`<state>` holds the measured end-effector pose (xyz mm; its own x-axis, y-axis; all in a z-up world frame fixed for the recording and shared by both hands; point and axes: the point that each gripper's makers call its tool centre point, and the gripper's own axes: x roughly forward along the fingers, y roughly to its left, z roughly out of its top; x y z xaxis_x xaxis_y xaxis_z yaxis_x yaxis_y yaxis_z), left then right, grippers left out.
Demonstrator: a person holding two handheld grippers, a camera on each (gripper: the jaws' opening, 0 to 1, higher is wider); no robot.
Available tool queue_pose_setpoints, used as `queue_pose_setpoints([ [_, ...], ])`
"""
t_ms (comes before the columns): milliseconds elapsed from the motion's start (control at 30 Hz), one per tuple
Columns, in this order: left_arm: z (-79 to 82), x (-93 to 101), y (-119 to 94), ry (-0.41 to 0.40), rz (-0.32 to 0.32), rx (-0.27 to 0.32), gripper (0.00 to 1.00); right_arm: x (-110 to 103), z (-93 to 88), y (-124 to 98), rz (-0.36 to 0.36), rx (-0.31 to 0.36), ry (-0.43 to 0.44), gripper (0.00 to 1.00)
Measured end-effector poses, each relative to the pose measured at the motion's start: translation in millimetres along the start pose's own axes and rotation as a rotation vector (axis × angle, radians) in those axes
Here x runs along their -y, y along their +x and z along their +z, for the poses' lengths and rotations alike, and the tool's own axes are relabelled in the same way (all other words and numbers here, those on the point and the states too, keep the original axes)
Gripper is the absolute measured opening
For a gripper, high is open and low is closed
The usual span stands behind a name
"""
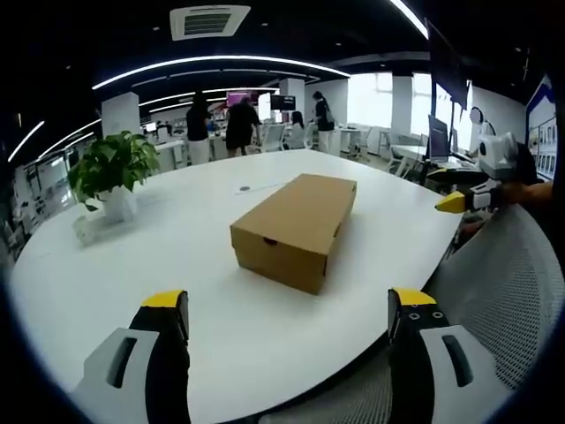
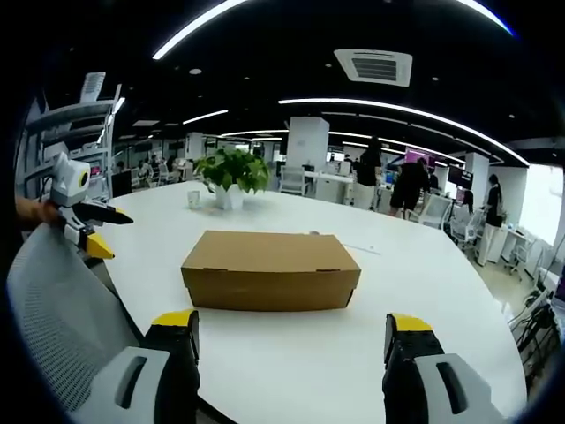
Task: Operate the shoe box by opening the lid, removing the specified soft item, and placing it in the target area until the item is outside and the box remains undamaged.
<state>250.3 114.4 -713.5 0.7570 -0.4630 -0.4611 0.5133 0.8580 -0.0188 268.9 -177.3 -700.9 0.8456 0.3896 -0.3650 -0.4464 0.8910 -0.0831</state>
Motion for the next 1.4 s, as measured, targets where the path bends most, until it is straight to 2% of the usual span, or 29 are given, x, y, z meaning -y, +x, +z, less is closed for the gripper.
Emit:
queue_pose_setpoints([
  [500,-3.2,0.7,0,-0.007,-0.002,-0.024,0.97,2,0.5,-1,-0.007,-0.001,-0.006,0.86],
  [600,-5.0,1.3,0,0.004,-0.001,-0.037,0.99,1,1.0,-2,-0.007,0.001,-0.010,0.86],
  [700,-13.2,-1.0,1,0.006,0.014,-0.085,0.97,2,0.7,-2,-0.007,-0.003,-0.004,0.87],
  [867,-12.8,-4.0,0,0.003,0.023,-0.095,0.97,3,-1.5,-3,-0.011,-0.017,0.001,0.89],
  [1033,-5.7,-6.1,4,0.044,0.032,-0.111,0.98,10,-5.3,-4,-0.028,-0.041,0.028,0.90],
  [1400,5.4,-2.0,8,0.067,0.008,-0.123,0.98,10,0.1,-2,-0.013,-0.042,-0.001,0.91],
])
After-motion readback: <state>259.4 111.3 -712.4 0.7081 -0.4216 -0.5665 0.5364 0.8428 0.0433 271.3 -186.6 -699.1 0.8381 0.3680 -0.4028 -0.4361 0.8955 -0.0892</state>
